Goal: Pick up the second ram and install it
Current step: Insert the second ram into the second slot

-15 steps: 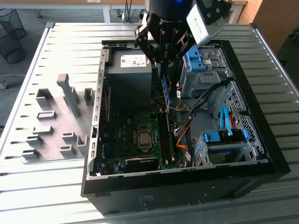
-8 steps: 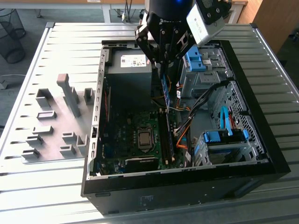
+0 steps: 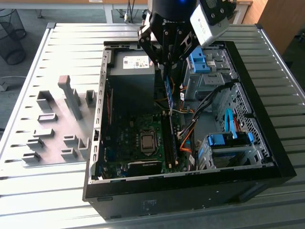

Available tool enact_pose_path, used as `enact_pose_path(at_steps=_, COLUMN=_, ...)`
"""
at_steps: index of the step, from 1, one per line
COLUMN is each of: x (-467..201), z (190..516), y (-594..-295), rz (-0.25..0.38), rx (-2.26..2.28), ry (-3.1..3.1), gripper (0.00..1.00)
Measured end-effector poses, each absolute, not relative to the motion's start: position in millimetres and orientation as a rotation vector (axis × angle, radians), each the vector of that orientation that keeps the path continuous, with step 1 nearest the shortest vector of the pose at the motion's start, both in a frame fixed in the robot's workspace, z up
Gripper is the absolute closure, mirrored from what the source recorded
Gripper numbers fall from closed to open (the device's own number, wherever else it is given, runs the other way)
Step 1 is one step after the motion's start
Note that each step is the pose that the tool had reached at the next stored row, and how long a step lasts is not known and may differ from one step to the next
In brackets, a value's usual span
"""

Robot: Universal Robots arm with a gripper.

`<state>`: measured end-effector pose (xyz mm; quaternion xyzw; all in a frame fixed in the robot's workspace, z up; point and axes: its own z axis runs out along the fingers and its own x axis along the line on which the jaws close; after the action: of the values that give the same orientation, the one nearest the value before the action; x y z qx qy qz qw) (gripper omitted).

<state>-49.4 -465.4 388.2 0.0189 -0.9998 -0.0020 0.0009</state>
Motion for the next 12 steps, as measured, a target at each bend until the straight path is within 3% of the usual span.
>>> enact_pose_path(at_steps=12, x=-49.4, z=387.3, y=-465.4, rz=-0.003, rx=-0.168, ry=-3.136, gripper=0.86)
